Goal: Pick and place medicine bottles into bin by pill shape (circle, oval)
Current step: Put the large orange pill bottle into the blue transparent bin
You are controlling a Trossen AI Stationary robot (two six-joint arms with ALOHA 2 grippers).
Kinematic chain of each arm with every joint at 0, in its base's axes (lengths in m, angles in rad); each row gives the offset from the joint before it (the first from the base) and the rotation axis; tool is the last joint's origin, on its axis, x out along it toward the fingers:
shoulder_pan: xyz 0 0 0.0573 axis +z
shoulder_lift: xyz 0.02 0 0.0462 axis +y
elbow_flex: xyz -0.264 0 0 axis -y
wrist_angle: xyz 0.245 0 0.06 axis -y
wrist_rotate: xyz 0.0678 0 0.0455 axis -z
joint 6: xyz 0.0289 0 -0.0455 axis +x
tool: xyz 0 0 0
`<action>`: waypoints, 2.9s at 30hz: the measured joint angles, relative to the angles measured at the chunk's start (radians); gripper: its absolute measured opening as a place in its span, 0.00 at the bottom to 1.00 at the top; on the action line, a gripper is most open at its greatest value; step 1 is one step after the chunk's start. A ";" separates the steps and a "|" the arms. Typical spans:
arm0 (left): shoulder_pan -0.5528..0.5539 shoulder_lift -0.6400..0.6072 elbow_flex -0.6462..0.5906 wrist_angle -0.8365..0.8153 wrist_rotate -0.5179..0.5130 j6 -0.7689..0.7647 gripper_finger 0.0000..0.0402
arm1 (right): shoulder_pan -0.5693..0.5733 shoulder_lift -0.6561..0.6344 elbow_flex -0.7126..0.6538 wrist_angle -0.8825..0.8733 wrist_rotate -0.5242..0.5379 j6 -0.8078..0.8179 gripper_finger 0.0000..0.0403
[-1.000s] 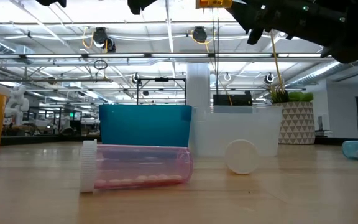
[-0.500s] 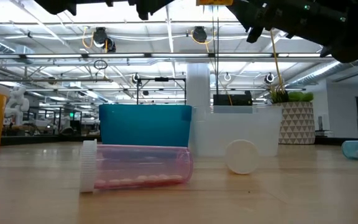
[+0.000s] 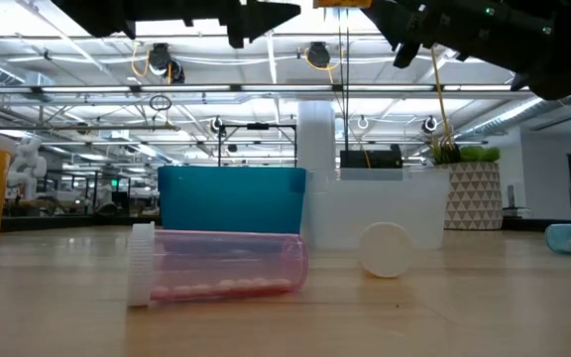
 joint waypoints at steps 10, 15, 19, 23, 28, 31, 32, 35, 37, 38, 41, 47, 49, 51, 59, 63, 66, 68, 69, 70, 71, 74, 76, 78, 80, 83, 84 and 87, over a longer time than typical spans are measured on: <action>0.003 0.076 0.023 0.058 0.026 -0.033 0.97 | 0.000 0.000 0.000 0.000 0.000 0.000 0.46; 0.002 0.124 0.078 0.057 0.049 -0.043 0.96 | 0.000 0.000 0.000 0.000 0.000 0.000 0.46; 0.003 0.137 0.088 0.052 0.049 -0.044 0.91 | 0.000 0.000 0.000 0.000 -0.001 0.000 0.46; 0.003 0.131 0.088 0.051 0.068 -0.044 0.81 | 0.000 0.000 0.000 0.000 -0.019 0.003 0.46; 0.002 0.129 0.088 0.051 0.076 -0.044 0.68 | 0.000 0.000 0.000 0.000 -0.020 0.003 0.46; 0.003 0.129 0.088 0.052 0.076 -0.044 0.61 | 0.000 0.000 0.000 0.000 -0.020 0.003 0.46; 0.003 0.129 0.088 0.049 0.076 -0.044 0.59 | 0.000 0.000 0.000 0.000 -0.020 0.003 0.46; 0.003 0.129 0.088 0.048 0.085 -0.044 0.54 | 0.000 0.000 0.000 0.000 -0.020 0.003 0.46; 0.003 0.129 0.088 0.047 0.087 -0.044 0.52 | 0.000 0.000 0.000 0.000 -0.020 0.003 0.46; 0.003 0.129 0.088 0.047 0.087 -0.044 0.52 | 0.000 0.000 0.000 0.000 -0.020 0.003 0.46; 0.003 0.129 0.088 0.046 0.089 -0.044 0.55 | 0.000 0.000 0.000 0.000 -0.018 0.002 0.46; 0.003 0.110 0.088 0.018 0.089 -0.044 0.57 | 0.000 0.000 0.000 -0.001 0.005 0.005 0.50; 0.004 0.088 0.088 -0.013 0.089 -0.042 0.54 | 0.000 0.000 0.000 -0.002 0.009 0.005 0.54; 0.003 0.059 0.088 -0.069 0.090 -0.031 0.52 | 0.000 -0.008 0.000 -0.016 0.010 0.008 0.59; 0.004 -0.120 0.088 -0.412 0.041 -0.021 0.57 | 0.000 -0.141 0.000 -0.383 0.064 0.043 0.79; 0.006 -0.216 0.088 -0.611 -0.011 -0.026 0.55 | -0.001 -0.259 0.000 -0.679 0.134 0.082 0.81; 0.012 -0.260 0.088 -0.735 -0.018 -0.051 0.52 | -0.005 -0.340 0.000 -0.825 0.145 0.116 0.81; 0.015 -0.284 0.088 -0.802 -0.019 -0.069 0.52 | -0.005 -0.385 0.000 -0.891 0.145 0.147 0.80; 0.018 -0.291 0.088 -0.843 -0.019 -0.078 0.52 | -0.005 -0.404 0.000 -0.916 0.145 0.160 0.79; 0.020 -0.295 0.088 -0.884 -0.021 -0.088 0.53 | -0.005 -0.420 0.000 -0.937 0.144 0.170 0.79; 0.020 -0.296 0.088 -0.923 -0.023 -0.097 0.54 | -0.005 -0.433 0.000 -0.954 0.142 0.176 0.79; 0.023 -0.287 0.088 -1.015 -0.039 -0.127 0.57 | -0.005 -0.456 0.000 -0.985 0.141 0.190 0.79; 0.023 -0.261 0.088 -1.052 -0.064 -0.152 0.58 | -0.005 -0.460 0.000 -0.994 0.141 0.194 0.79; 0.023 -0.229 0.087 -1.097 -0.074 -0.174 0.57 | -0.005 -0.458 0.000 -0.992 0.141 0.195 0.79; 0.023 -0.198 0.087 -1.100 -0.072 -0.185 0.54 | -0.005 -0.455 0.000 -0.995 0.141 0.195 0.79; 0.023 -0.155 0.087 -1.125 -0.054 -0.201 0.53 | -0.005 -0.452 0.000 -0.994 0.141 0.194 0.79; 0.023 -0.139 0.087 -1.125 -0.052 -0.203 0.53 | -0.005 -0.451 0.000 -0.996 0.140 0.190 0.79; 0.026 -0.094 0.087 -1.148 -0.052 -0.201 0.55 | -0.005 -0.450 0.000 -0.997 0.140 0.186 0.79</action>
